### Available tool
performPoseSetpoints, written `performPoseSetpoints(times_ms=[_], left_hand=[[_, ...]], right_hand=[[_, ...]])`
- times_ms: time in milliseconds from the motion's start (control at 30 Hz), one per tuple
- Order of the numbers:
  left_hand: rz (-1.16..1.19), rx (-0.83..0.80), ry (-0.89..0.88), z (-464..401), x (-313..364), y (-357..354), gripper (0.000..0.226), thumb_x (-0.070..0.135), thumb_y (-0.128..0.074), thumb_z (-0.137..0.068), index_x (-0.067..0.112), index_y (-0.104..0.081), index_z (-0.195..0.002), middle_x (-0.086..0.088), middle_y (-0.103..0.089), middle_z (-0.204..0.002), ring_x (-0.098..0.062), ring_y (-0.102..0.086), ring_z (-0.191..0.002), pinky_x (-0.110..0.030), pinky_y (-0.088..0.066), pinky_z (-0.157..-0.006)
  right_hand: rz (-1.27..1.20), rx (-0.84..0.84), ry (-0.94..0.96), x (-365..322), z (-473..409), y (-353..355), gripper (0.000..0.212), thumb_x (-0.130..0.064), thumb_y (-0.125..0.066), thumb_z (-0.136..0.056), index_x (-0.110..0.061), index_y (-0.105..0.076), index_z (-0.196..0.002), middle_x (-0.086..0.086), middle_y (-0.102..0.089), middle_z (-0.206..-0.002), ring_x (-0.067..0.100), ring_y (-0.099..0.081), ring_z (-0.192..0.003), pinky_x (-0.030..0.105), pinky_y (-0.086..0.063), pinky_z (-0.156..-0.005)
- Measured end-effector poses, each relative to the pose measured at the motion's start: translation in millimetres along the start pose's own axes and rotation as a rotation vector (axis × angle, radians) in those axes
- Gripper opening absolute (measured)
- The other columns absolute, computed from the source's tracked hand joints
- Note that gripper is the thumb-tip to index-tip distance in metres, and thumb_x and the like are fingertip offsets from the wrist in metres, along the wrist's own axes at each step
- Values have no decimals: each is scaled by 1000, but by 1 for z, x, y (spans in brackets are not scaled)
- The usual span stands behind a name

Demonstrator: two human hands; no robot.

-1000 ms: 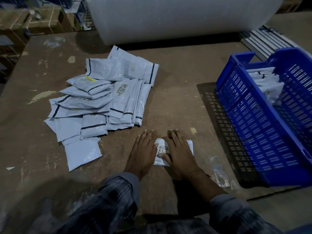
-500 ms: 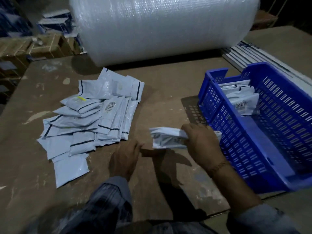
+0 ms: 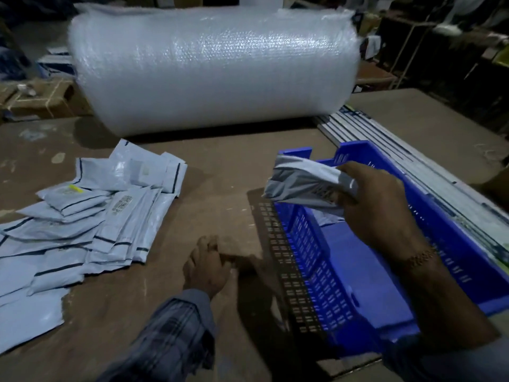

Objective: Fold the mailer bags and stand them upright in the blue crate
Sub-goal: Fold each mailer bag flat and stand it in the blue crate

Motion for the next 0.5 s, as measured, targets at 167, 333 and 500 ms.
performPoseSetpoints(times_ms=[167,333,500], left_hand=[[-137,-31,125,-7,15,-35,98,81,-34,-95,25,3,-167,-11,14,-174,-37,5,-158,-59,-6,-123],[-174,-77,163,-11,14,-41,108,90,-31,-89,31,17,-165,-7,29,-171,-33,20,-158,-60,1,-123],[-174,-98,162,-13,13,-38,109,90,-39,-88,35,15,-165,-7,29,-171,-33,20,-158,-59,0,-123]], right_hand=[[285,53,-145,67,-19,7,29,-7,-74,-80,-14,-65,-106,18,-70,-92,46,-65,-86,55,-47,-89],[297,-188,-138,128,-49,-36,17,-13,-69,-83,-21,-61,-96,14,-72,-94,43,-66,-93,51,-47,-92],[283,-481,-71,167,-72,-118,28,-17,-72,-80,-29,-67,-104,11,-74,-104,39,-67,-103,47,-50,-94]])
Point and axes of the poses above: each hand's wrist, its own z-axis away from the middle knuckle, its own y-axis out of the back of the hand, x = y × z, the point moved 3 cm from there along -z, towards the middle knuckle
